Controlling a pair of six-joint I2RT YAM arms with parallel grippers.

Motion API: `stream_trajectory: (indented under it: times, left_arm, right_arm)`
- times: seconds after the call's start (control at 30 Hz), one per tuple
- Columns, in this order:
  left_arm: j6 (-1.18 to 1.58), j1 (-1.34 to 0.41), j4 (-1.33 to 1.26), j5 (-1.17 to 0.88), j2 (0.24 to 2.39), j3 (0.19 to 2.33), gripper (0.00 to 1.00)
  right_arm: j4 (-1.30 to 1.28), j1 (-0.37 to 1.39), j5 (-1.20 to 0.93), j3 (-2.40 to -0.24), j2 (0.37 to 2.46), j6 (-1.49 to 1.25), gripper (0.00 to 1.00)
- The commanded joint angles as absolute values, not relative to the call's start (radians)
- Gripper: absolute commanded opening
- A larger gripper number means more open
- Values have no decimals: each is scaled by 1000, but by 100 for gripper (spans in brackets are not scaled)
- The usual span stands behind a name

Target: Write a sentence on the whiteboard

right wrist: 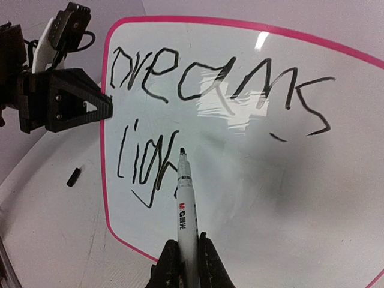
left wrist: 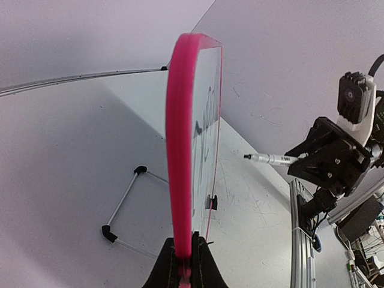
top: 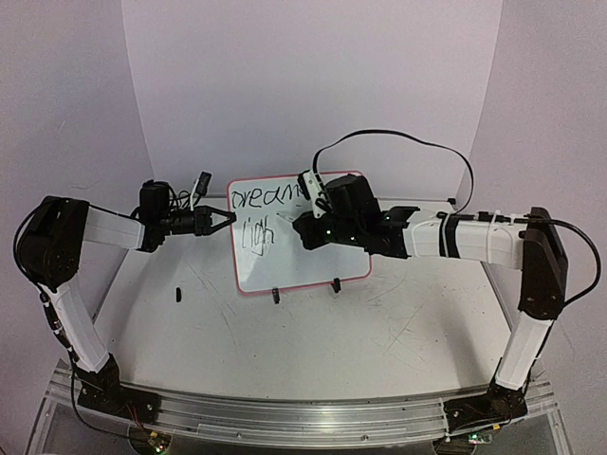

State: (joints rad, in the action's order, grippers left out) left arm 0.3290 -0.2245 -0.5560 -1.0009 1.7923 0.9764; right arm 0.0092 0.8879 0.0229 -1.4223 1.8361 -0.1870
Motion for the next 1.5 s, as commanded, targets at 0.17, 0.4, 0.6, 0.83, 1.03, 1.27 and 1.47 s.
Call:
stream_trajectory:
  times: [0.17, 0.4, 0.6, 0.83, 1.03, 1.27, 1.47]
  left_arm:
    - [273, -229, -557, -954, 1811, 1014, 0]
    - [273, -230, -557, -956, 1812, 1015, 0]
    - [272, -230, -557, -956, 1809, 1017, 0]
    - [273, -229, -556, -956, 1810, 1018, 0]
    - [274, -230, -557, -956, 1810, 1020, 0]
    - [276, -230, -555, -956, 1809, 1020, 0]
    - [275, -229, -555, -956, 1807, 1018, 0]
  right_arm:
    - [35, 861, 39, -1530, 1891, -163, 0]
    - [30, 861, 39, -1539, 1918, -156, 0]
    - [25, 861, 37, -1537, 1935, -161, 0]
    - [14, 862, 19, -1511, 1934, -172, 0]
    - [8, 865, 8, -1469, 1919, -182, 0]
    - [6, 878, 8, -1420, 1902, -204, 0]
    - [6, 886, 8, -1382, 1889, -220, 0]
